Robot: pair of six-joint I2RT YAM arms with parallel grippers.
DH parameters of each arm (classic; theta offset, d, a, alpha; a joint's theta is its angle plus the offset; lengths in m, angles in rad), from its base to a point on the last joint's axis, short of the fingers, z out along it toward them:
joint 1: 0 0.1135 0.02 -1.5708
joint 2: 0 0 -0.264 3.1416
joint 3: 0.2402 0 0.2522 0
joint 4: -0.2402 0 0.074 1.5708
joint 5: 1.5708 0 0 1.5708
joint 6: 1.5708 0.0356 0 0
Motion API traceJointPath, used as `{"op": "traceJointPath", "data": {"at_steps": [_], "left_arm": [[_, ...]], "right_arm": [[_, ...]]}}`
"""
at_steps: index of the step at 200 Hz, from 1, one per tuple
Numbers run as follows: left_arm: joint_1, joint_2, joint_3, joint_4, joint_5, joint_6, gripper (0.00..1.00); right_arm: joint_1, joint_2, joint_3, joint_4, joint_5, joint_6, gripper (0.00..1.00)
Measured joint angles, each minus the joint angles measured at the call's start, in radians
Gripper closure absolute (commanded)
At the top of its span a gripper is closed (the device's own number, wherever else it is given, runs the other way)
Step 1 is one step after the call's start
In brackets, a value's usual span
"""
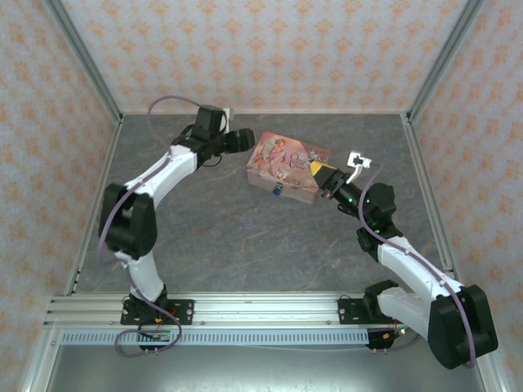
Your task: Unlock the padlock with the key
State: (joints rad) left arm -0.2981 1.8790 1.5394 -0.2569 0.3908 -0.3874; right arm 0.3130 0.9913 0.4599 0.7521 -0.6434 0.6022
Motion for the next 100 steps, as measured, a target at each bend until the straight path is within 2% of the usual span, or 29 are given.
{"op": "traceJointPath", "data": {"at_steps": [47, 76, 100], "left_arm": [[-0.001, 0.341, 0.356, -0.089, 0.082, 0.011, 0.12], [-0.001, 0.428, 0.394, -0.137, 0.101, 0.011, 0.14], [-0.001, 0.423, 0.365, -0.126, 0.101, 0.012, 0.16]], "right_arm": [[0.000, -0.020, 0.010, -0.071, 0.000, -0.005, 1.00], [0.000, -0.034, 0.010, -0.118, 0.000, -0.021, 1.00], [0.000, -0.043, 0.011, -0.152, 0.000, -0.035, 1.00]]}}
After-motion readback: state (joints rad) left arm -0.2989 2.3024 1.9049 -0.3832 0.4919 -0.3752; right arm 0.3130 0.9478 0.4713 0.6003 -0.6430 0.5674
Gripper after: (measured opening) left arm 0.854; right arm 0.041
